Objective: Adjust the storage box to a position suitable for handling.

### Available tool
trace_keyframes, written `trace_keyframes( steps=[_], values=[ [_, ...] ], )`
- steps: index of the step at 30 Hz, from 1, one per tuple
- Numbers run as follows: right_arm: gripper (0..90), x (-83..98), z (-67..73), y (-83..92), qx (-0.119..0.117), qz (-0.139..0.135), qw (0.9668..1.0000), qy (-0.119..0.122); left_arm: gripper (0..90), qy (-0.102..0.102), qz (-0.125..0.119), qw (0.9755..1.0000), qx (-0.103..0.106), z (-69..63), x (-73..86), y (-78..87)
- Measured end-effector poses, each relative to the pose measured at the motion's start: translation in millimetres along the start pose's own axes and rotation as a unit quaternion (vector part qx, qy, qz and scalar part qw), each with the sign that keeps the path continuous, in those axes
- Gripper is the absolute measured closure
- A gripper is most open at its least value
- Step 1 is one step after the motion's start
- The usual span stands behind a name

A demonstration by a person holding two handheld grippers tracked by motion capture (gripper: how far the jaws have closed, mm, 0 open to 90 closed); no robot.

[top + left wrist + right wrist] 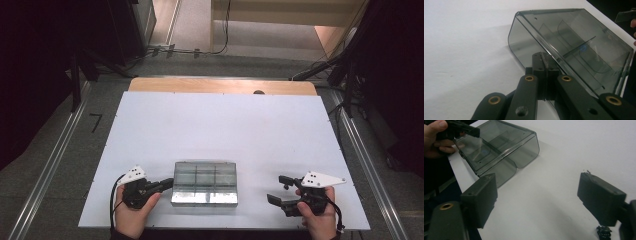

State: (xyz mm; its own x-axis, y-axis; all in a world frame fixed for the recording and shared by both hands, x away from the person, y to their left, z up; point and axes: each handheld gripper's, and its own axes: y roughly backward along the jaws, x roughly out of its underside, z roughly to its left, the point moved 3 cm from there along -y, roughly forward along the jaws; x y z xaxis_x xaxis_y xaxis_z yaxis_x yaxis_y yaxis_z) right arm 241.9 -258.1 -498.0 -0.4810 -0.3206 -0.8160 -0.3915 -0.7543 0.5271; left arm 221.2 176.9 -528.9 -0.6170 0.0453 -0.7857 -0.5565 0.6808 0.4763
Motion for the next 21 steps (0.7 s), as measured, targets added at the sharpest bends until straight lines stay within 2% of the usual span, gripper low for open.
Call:
trace_keyframes(
  steps=[7,12,15,21],
  values=[
    [29.7,2.4,1.8,-1.6,0.002,0.017,0.9998,0.007,89.9,-0.009,0.006,0.9999,0.010,-9.2,0.6,-7.3],
    [40.6,2.5,1.1,-0.2,0.010,0.016,0.9998,0.010,89.9,-0.014,0.009,0.9998,0.014,-15.1,0.1,-13.0],
    [52.8,3.0,0.0,-0.5,0.009,0.015,0.9998,0.011,90.0,-0.018,0.010,0.9997,0.016,-17.0,-0.5,-15.6],
    [74.3,4.5,4.2,-9.9,0.003,0.030,0.9991,0.031,90.0,-0.025,0.010,0.9996,0.013,-22.1,-1.3,-20.5]
  ],
)
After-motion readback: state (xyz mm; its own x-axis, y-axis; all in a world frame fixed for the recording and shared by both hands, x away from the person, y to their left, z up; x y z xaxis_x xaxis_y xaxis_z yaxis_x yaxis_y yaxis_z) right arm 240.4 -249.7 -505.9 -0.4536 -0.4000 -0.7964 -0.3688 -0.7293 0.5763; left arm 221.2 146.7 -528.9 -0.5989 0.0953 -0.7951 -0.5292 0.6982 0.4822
